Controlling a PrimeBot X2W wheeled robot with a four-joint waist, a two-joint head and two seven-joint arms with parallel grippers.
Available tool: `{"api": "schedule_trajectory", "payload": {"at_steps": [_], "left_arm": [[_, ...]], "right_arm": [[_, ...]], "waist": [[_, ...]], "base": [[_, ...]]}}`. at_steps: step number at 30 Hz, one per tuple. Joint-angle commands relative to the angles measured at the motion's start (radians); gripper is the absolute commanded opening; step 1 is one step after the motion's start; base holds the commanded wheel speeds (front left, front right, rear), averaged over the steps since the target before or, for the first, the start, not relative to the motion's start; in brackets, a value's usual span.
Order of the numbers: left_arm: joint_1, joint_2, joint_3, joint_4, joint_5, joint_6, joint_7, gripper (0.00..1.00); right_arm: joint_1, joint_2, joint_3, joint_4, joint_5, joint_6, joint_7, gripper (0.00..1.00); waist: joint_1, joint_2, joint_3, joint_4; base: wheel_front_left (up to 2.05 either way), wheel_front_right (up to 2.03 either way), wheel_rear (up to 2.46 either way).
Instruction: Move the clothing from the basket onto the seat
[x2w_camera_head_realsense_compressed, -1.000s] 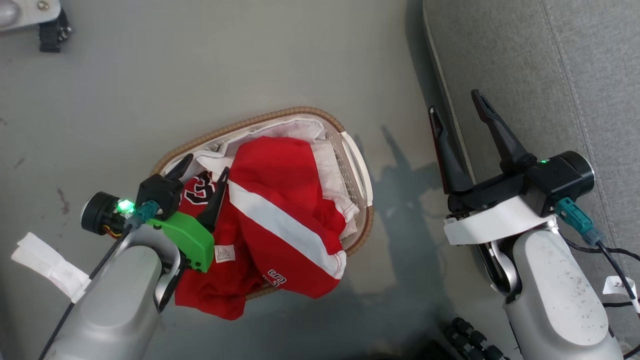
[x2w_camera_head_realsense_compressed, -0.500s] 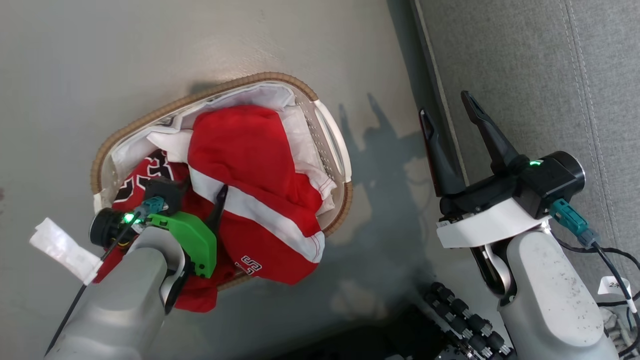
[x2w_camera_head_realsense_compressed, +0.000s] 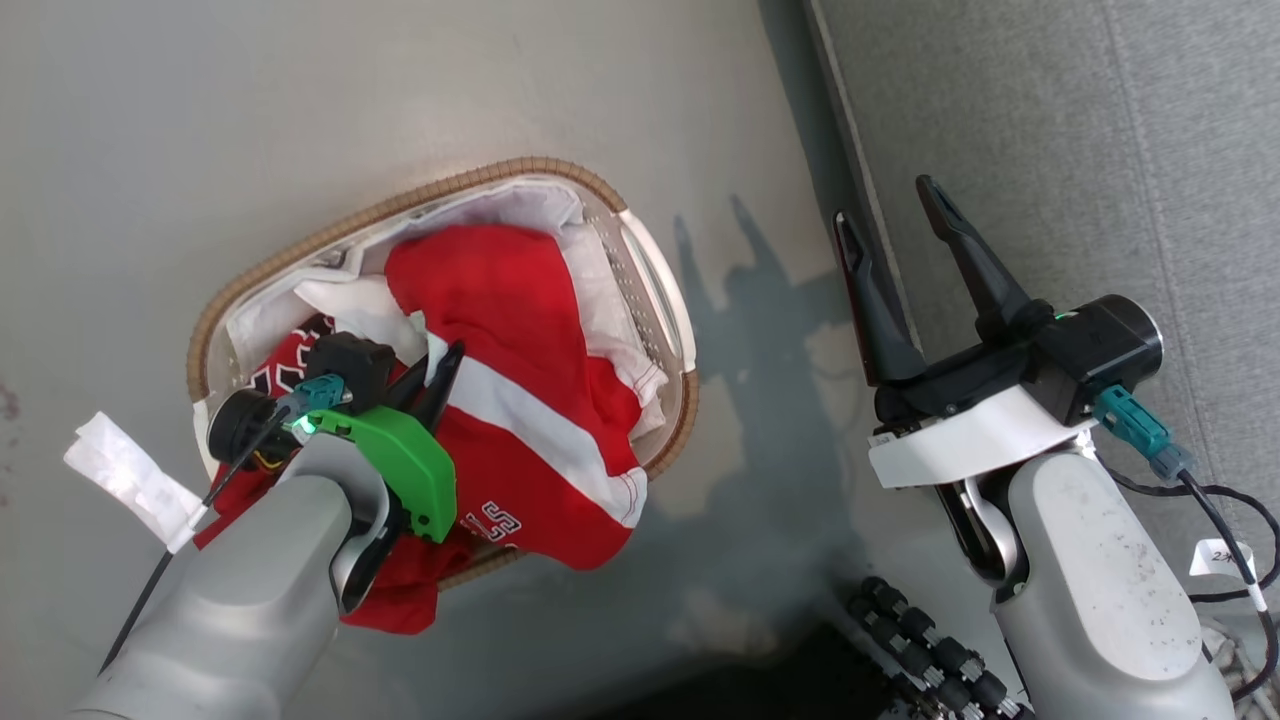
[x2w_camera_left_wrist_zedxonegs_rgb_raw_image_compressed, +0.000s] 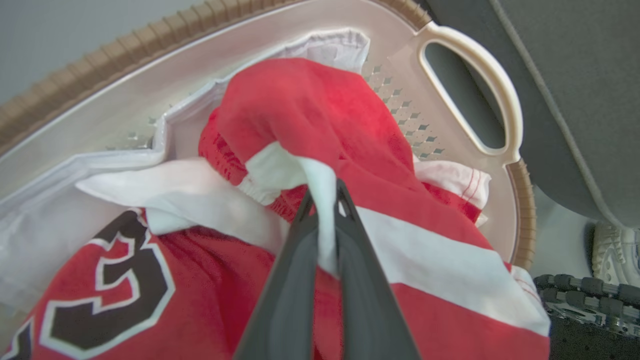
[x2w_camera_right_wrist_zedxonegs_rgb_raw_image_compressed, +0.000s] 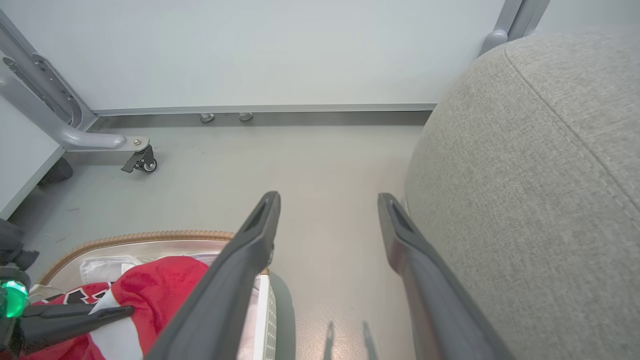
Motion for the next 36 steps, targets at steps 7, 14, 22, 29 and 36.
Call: {"api": "schedule_trajectory", "payload": {"at_steps": [7,14,22,29,36], "left_arm": [[0.103,-0.006,0.088,-0.1,0.078,0.001,-0.002,0.0],[0.233,-0.033,0.173,-0.192,0.171,0.001,-0.002,0.0],[0.347,-0.071,0.268,-0.296,0.253,0.001,-0.002,0.0],[0.408,-0.106,0.353,-0.38,0.328,0.001,-0.002,0.0],[0.432,-0.145,0.443,-0.475,0.377,0.001,-0.002,0.0]], "right_arm": [[0.02,-0.003,-0.017,0.053,0.001,0.0,-0.005,1.0],[0.071,-0.003,-0.025,0.109,-0.022,0.0,-0.005,1.0],[0.148,-0.003,-0.049,0.153,-0.025,0.0,-0.005,1.0],[0.209,-0.003,-0.044,0.181,-0.026,0.0,-0.005,1.0],[0.26,-0.003,-0.04,0.207,-0.037,0.0,-0.005,1.0]], "waist": [[-0.0001,0.0,-0.202,0.03],[-0.0001,0.0,-0.386,0.063],[-0.0001,0.0,-0.543,0.103],[-0.0001,0.0,-0.646,0.131],[-0.0001,0.0,-0.727,0.156]], "base": [[0.0,0.0,0.0],[0.0,0.0,0.0],[0.0,0.0,0.0],[0.0,0.0,0.0],[0.0,0.0,0.0]]}}
